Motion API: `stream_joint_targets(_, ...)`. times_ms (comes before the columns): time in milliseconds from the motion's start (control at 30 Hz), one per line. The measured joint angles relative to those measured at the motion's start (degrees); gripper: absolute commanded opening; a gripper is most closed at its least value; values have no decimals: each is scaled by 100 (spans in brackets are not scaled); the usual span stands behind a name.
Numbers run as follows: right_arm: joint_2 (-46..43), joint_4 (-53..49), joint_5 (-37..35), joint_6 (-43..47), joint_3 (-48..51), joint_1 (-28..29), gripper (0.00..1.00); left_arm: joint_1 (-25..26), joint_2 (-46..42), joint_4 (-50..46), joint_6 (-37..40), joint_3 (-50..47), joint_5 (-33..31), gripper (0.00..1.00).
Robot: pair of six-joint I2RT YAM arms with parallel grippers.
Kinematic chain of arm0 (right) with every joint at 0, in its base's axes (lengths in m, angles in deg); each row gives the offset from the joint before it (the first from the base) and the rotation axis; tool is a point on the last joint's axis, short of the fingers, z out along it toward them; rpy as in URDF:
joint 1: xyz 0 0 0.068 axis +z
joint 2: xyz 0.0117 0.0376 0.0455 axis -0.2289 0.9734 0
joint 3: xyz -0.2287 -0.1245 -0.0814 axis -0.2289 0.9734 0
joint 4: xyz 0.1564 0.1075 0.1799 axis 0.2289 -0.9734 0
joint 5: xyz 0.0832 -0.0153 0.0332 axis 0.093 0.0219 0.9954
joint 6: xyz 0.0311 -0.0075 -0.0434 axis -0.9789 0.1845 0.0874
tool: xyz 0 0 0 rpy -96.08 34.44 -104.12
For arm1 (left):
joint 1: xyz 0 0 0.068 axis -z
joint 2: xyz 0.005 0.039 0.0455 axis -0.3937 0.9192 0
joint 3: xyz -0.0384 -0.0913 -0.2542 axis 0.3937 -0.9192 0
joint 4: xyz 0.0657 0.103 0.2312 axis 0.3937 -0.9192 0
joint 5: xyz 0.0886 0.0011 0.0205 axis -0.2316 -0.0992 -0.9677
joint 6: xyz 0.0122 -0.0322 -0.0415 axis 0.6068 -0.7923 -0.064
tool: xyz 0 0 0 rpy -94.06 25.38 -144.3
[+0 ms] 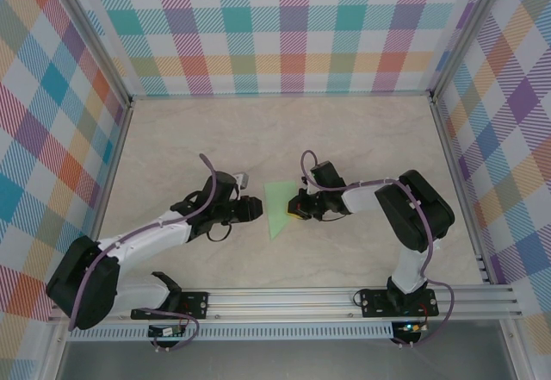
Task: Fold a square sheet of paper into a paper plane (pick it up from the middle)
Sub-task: Third fold the triangle at the center of the table.
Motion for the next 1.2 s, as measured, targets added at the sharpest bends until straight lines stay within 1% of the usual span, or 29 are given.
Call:
stream_joint_targets(100,0,-59,-11,2,-33,0,4,26,74,267,-341,-94,428,21)
stream_joint_targets(167,0,-79,-20,2,-39,0,4,92,306,487,-573,-114,695,20)
stream_joint_targets(300,0,-140,-31,4,-68,0,4,254,990,997,-955,-85,1161,21)
stream_joint_targets(367,0,-146,-42,2,-70,0,4,369,1368,1095,-1060,15,1318,21)
stream_joint_targets(500,0,-160,-44,2,-76,0,4,601,2166,1231,-1178,380,1598,18)
stream_joint_targets(567,0,-162,-46,2,-79,0,4,669,2389,1270,-1220,463,1624,17)
stream_joint_targets(667,0,-166,-48,4,-79,0,4,702,2490,1283,-1246,452,1580,17)
stream_joint_targets(1067,0,-177,-59,4,-83,26,4,702,2358,1211,-1228,271,1176,18)
stream_joint_targets(1200,0,-181,-61,11,-83,26,4,702,2330,1180,-1226,210,1147,18)
